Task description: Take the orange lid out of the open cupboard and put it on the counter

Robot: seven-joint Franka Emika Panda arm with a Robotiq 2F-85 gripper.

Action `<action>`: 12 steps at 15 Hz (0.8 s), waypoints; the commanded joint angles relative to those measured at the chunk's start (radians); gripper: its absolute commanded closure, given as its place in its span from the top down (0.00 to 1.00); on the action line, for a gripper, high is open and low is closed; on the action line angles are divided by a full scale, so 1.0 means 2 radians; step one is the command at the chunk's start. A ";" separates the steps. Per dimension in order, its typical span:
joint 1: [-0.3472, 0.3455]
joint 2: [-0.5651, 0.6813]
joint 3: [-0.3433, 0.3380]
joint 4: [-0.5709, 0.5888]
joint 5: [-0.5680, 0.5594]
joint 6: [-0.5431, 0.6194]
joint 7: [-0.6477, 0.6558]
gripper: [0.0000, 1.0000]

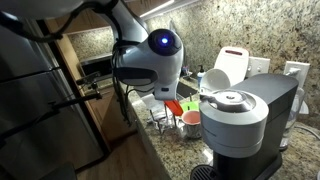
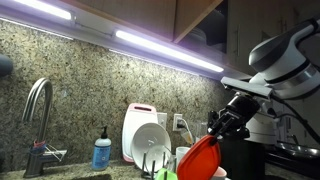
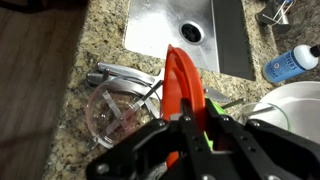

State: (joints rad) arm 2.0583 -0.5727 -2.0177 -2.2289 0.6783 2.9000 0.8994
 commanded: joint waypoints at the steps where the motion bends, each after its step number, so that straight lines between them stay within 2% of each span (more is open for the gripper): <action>1: 0.027 -0.002 -0.020 0.012 -0.024 0.015 0.041 0.41; 2: 0.026 -0.005 -0.019 0.014 -0.028 0.016 0.047 0.46; 9: 0.028 -0.013 -0.024 0.017 -0.070 0.015 0.087 0.98; 12: 0.024 -0.022 -0.017 0.022 -0.083 0.015 0.092 1.00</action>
State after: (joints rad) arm 2.0788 -0.5889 -2.0451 -2.2121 0.5437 2.9012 1.0380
